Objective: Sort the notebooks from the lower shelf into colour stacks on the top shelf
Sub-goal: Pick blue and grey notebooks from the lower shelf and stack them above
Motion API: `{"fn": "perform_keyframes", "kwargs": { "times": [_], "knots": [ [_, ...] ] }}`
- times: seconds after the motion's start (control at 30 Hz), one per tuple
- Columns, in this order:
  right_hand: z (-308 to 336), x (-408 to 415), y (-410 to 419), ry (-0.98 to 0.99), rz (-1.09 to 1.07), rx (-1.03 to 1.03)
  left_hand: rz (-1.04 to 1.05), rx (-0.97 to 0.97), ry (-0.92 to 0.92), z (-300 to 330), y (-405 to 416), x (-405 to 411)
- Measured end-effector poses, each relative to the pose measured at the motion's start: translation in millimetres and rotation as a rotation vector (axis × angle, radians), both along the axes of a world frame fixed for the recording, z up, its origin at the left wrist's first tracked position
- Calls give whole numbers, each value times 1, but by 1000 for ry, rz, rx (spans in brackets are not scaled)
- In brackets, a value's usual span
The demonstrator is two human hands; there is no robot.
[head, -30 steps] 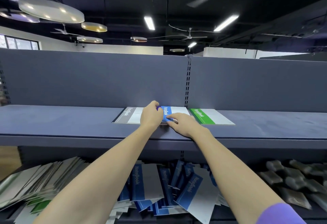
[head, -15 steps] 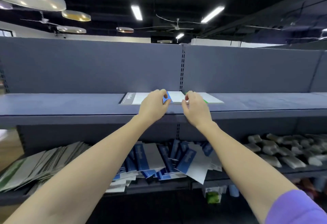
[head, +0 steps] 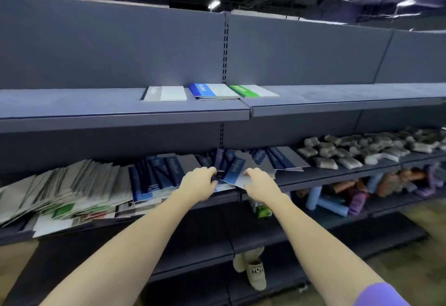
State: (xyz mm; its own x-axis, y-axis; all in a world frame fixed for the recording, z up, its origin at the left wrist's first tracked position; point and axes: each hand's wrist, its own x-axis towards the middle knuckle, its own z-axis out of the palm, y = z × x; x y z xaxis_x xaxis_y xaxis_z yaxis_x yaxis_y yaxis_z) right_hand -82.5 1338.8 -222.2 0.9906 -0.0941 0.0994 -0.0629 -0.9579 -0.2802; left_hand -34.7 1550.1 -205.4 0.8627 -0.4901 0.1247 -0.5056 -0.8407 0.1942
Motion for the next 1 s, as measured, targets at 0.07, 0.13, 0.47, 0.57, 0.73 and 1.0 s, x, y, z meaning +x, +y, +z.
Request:
{"fn": "perform_keyframes", "kwargs": {
  "times": [0.07,0.13,0.47,0.57,0.73,1.0],
  "knots": [
    [-13,-4,2,42,1,22,4,34,12,-15,1,0],
    [-23,-4,3,64,5,27,10,60,17,-26,2,3],
    [-69,55,-4,175,50,-149,124,87,67,-66,5,35],
    [-80,74,-8,131,45,-117,181,58,74,-71,0,47],
    [-92,95,-19,134,90,-19,274,42,140,-83,-17,71],
    [-91,118,-81,137,75,-24,266,-68,120,-96,-71,96]
  ]
}}
